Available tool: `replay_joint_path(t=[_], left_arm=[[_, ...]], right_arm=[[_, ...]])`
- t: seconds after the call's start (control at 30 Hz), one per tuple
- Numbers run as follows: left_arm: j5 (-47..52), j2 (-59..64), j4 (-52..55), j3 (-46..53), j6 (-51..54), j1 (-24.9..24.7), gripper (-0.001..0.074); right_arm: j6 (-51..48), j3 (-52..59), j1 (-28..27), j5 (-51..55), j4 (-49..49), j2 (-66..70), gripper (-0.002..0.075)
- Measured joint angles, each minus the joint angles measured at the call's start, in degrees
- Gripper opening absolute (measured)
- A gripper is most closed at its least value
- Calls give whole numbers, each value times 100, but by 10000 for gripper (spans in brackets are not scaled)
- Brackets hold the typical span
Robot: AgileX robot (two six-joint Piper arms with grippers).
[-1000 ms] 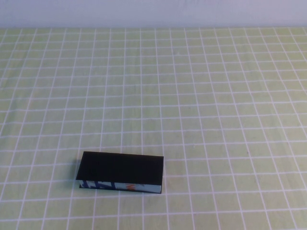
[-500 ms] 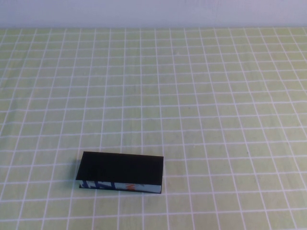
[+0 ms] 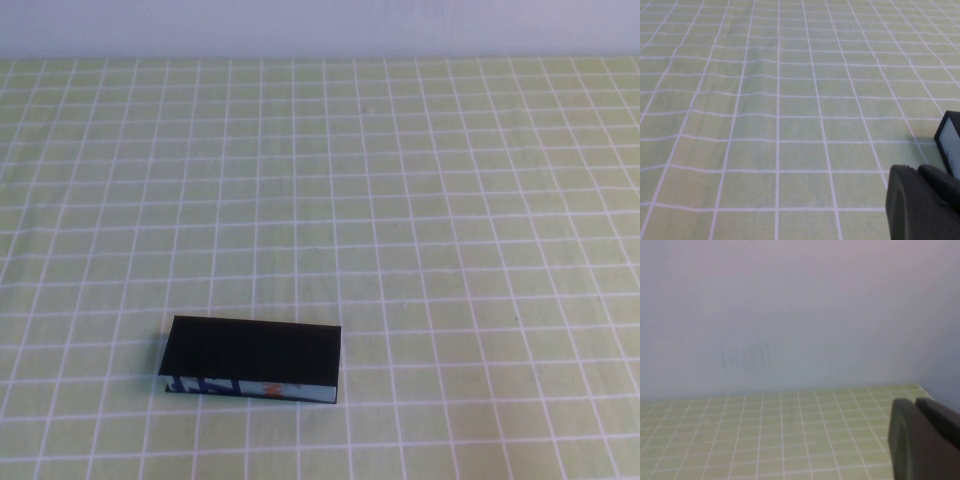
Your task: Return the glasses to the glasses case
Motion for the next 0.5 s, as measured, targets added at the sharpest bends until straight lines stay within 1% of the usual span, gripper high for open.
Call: replay_joint_path(t=[0.17, 0.37, 0.5], left_arm=[[0, 0, 0, 0, 0, 0, -1], [0, 0, 0, 0, 0, 0, -1], [3, 0, 0, 0, 0, 0, -1]], right_arm=[[4, 917, -5, -106, 67, -496, -18], [4, 2160, -5, -459, 114, -535, -18], [4, 2418, -5, -198, 104, -535, -18]])
